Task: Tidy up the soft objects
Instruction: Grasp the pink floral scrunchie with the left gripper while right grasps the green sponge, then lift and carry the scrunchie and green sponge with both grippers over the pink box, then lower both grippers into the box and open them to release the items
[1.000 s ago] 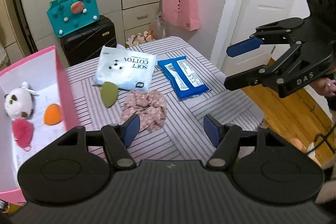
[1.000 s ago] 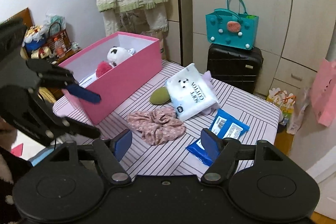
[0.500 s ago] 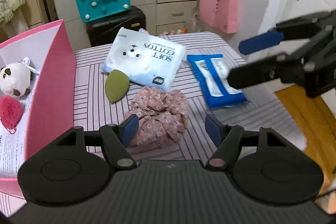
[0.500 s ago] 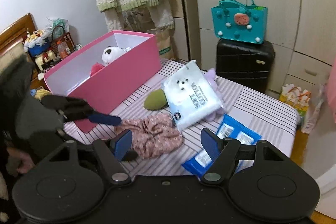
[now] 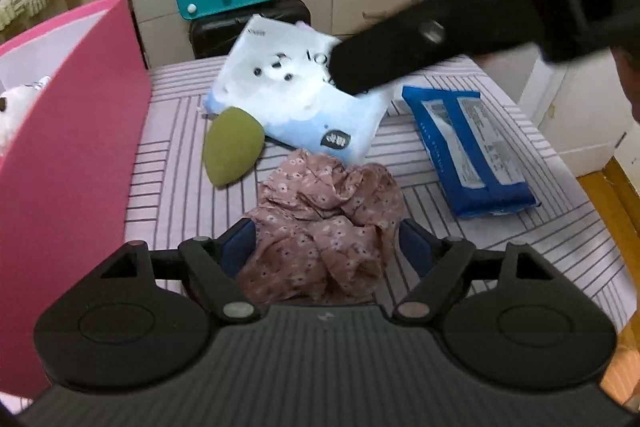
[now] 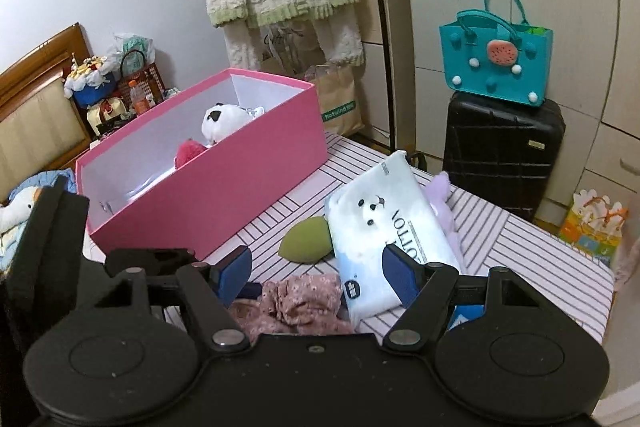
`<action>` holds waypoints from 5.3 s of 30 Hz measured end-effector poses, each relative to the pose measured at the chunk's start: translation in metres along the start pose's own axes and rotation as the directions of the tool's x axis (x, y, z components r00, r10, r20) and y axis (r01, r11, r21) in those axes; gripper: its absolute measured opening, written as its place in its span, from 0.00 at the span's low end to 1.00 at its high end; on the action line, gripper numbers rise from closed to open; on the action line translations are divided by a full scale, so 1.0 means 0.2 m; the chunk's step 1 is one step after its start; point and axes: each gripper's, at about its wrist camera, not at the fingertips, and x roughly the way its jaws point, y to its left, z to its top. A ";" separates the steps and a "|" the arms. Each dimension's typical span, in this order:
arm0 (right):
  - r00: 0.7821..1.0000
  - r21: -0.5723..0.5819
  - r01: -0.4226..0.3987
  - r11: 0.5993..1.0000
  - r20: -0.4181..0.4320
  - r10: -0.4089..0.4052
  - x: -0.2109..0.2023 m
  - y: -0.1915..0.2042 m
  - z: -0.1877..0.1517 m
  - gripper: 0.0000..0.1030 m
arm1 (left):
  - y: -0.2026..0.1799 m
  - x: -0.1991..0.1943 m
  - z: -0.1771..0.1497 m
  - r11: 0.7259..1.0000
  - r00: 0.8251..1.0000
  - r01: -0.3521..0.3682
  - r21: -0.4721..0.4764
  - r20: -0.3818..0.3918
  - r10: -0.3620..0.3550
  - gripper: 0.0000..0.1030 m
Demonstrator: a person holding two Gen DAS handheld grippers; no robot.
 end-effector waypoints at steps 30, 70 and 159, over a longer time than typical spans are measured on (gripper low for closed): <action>0.999 -0.161 -0.042 0.986 -0.039 0.036 0.44 0.12 0.00 0.62 | 0.13 -0.12 -0.13 0.994 1.000 0.000 -0.108 0.030 0.004 0.16; 0.999 -0.016 0.038 0.999 -0.030 -0.038 0.18 0.20 -0.14 0.50 | 0.22 -0.22 -0.05 0.986 0.995 0.086 -0.145 -0.038 -0.093 0.15; 0.962 -0.194 -0.114 0.974 -0.266 0.059 0.96 0.61 0.78 0.51 | 1.28 -0.13 0.28 1.000 0.948 0.018 -0.009 -0.319 -0.020 0.16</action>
